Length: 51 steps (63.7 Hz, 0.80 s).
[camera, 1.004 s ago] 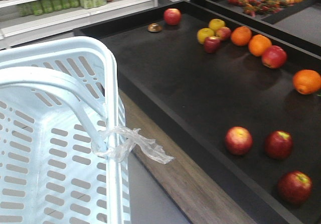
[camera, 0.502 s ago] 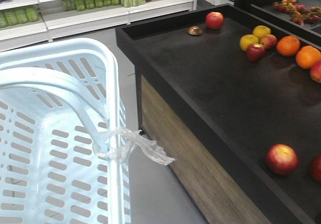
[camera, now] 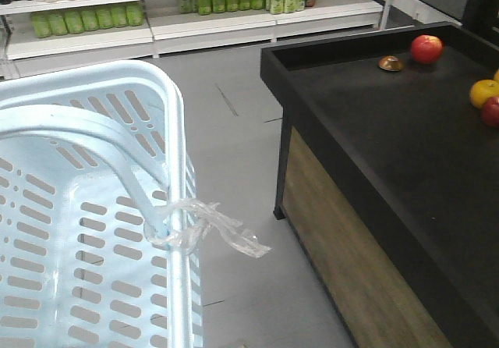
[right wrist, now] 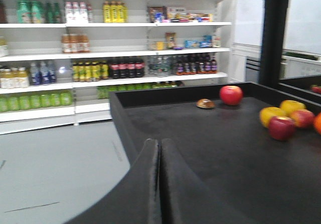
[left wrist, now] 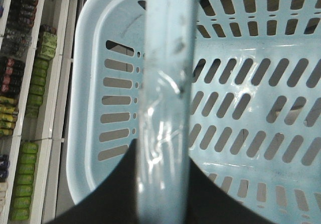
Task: Pick three apples into basket with both arms
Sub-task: 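Hold the basket in the left gripper while the base turns away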
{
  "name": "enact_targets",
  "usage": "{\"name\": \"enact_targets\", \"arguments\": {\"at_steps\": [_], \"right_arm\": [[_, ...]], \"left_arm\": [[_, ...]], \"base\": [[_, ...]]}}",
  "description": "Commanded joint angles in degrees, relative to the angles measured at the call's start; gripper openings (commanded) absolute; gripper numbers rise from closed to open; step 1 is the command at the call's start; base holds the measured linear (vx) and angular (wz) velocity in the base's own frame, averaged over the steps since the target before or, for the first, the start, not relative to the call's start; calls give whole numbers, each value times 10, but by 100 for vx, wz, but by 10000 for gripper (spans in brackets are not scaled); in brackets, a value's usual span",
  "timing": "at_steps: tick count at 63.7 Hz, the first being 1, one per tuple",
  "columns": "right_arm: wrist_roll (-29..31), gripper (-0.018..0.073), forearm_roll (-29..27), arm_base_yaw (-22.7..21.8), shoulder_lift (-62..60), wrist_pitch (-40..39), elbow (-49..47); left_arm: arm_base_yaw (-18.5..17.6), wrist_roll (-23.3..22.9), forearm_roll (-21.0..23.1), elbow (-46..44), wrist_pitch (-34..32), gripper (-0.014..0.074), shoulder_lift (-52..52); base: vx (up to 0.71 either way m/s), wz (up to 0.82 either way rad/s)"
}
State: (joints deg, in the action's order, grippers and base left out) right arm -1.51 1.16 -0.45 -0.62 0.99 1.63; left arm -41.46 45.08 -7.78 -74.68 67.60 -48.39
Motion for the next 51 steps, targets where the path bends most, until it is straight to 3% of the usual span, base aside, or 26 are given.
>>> {"name": "enact_targets", "arguments": {"at_steps": [1, 51], "right_arm": [[5, -9, 2, 0, -6, -43, 8], [5, -9, 2, 0, -6, -43, 8]], "left_arm": [[-4, -8, -3, -18, -48, -6, 4], [-4, -8, -3, -18, -48, -6, 4]], "base": [[11, 42], [12, 45]]}}
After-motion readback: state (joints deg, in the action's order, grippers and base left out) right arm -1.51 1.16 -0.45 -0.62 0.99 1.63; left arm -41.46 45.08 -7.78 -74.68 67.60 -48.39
